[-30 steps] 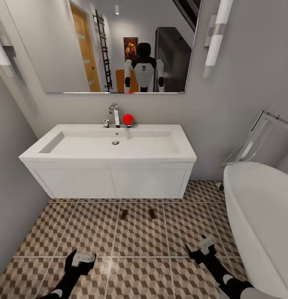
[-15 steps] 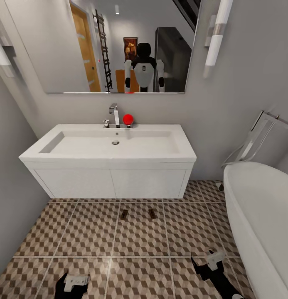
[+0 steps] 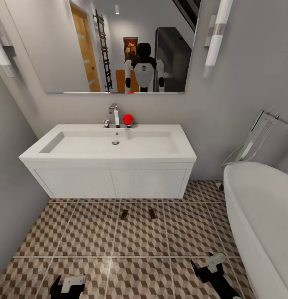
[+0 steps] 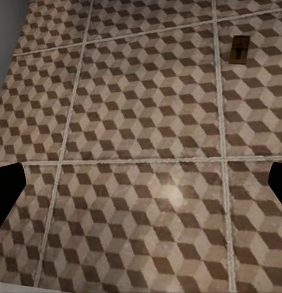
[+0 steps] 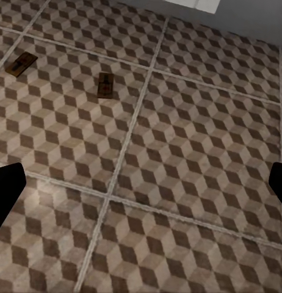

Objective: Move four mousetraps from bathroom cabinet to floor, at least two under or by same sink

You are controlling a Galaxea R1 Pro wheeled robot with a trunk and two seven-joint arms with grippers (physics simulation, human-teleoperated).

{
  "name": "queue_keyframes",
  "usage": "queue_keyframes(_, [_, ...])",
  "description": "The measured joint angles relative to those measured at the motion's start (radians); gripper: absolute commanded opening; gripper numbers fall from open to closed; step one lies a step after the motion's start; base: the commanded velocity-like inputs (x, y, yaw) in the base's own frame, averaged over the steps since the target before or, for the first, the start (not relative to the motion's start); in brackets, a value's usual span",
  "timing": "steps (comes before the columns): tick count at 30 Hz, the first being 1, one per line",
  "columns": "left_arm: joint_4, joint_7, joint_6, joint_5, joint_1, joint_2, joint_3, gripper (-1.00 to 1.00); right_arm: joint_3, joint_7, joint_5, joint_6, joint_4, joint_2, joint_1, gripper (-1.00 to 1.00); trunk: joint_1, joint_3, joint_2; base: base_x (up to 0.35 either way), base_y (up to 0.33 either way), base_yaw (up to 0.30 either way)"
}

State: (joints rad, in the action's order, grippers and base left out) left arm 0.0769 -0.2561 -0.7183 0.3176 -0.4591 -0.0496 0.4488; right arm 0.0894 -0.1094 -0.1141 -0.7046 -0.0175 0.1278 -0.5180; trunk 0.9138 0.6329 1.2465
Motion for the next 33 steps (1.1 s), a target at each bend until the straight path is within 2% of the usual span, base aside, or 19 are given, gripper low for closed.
queue_keyframes(33, [0.0, -0.001, 0.003, 0.0, 0.0, 0.01, 0.0, 1.0, 0.0, 0.019, -0.001, 0.003, 0.0, -0.006, 0.0, 1.0, 0.0, 0.0, 0.0, 0.0, 0.0, 0.0])
